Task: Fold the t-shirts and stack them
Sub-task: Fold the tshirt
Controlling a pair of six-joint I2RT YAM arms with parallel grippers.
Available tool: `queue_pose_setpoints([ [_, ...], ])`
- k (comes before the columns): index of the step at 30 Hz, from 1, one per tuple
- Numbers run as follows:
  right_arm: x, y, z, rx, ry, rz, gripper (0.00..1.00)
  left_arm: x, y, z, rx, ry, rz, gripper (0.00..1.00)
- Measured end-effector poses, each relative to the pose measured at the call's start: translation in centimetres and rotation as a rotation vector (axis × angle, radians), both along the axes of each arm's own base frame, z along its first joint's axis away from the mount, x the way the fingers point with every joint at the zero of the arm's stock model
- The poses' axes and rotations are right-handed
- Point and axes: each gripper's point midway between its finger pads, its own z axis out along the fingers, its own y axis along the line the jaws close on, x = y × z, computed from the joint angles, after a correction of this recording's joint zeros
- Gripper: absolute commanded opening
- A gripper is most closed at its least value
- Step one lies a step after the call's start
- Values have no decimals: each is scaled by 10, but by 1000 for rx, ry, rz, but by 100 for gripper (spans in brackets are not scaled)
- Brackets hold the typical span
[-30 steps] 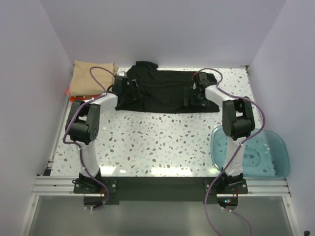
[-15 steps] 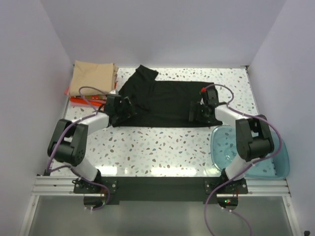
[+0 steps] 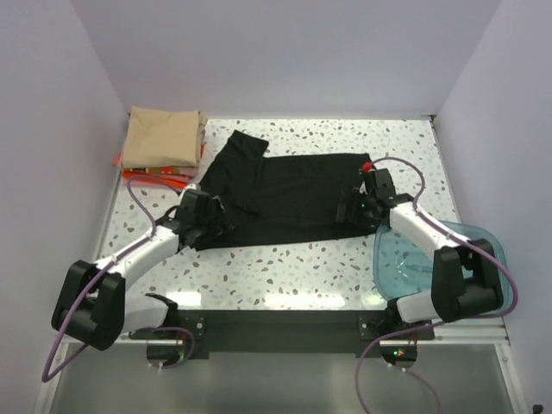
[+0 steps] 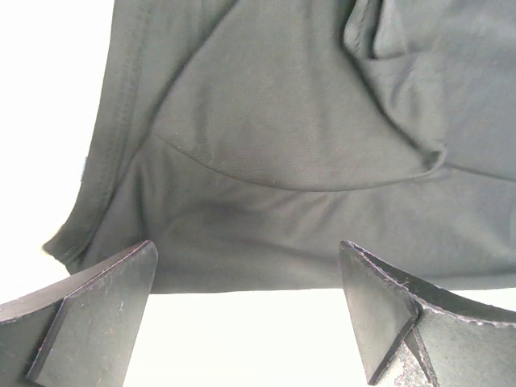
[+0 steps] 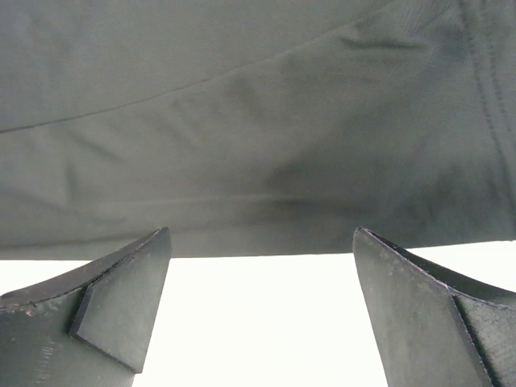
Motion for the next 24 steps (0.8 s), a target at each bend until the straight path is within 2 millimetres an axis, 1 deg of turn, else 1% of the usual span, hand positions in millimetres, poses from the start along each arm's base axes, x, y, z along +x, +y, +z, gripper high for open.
queue_pose_setpoints([
  [3,1,1,19,7,-25,1,99,6,1,18,10,-17,9,100],
  [7,1,3,39,25,-52,15,99,28,-13,49,-21,-83,-5,100],
  [9,3,4,44,29,-59,21,99,37,-21,53,-32,-91,-19,100],
  [12,7,6,47,30,-63,24,99,47,-34,48,-36,-69,-44,100],
  [14,9,6,44,28,-54,23,99,53,-41,41,-34,-48,-57,100],
  [17,7,5,32,19,-22,20,99,59,-51,33,-44,-30,-79,100],
  [21,-7,2,12,8,32,19,99,64,-63,26,-58,-18,-106,100],
  [24,-10,3,5,12,32,26,99,69,-70,25,-68,-24,-117,100],
])
